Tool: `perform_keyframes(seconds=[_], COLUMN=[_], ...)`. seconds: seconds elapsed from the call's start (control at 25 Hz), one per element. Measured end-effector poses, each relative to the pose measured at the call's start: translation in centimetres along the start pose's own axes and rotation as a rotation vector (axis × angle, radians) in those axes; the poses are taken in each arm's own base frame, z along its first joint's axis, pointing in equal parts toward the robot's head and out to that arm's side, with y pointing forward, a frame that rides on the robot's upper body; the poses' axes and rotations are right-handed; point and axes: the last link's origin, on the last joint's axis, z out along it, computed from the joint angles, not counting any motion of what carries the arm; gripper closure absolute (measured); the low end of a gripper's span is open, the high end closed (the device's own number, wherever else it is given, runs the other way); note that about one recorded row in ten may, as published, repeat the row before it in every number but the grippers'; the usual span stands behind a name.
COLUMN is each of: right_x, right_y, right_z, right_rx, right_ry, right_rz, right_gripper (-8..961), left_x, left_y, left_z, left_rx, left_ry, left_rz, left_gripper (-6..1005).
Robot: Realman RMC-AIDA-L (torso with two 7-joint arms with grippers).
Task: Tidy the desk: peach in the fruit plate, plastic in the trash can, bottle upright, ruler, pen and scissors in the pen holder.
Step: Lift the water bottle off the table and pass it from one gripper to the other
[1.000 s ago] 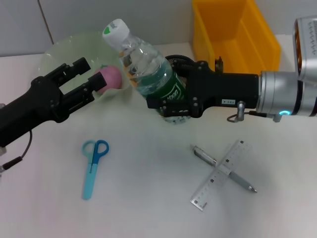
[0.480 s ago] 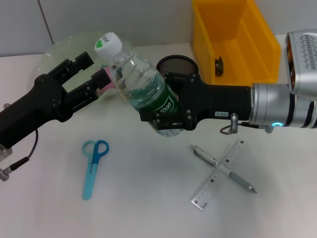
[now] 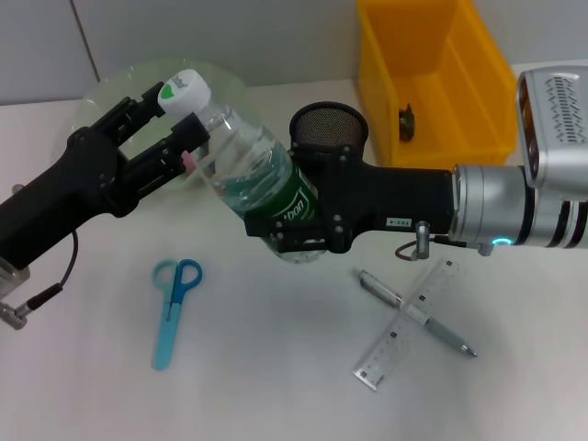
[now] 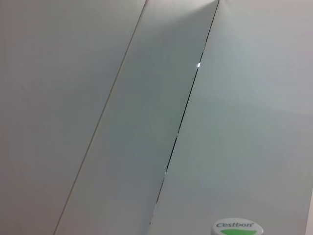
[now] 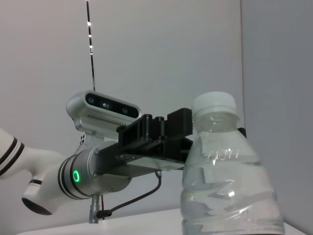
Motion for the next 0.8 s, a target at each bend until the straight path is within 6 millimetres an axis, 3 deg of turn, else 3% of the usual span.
perform_keyframes(seconds=[0.8], right_x=[0.49], right_y=[0.45], right_z=[0.86], right_rx=[-0.005], right_ry=[-0.019], right_rz=[-0.001], right_gripper=[175], left_x=[0.07], left_y=[0.63], left_z=[0.47], left_rx=[-0.05], left_ry=[0.014], left_rz=[0.009], left_gripper=[199])
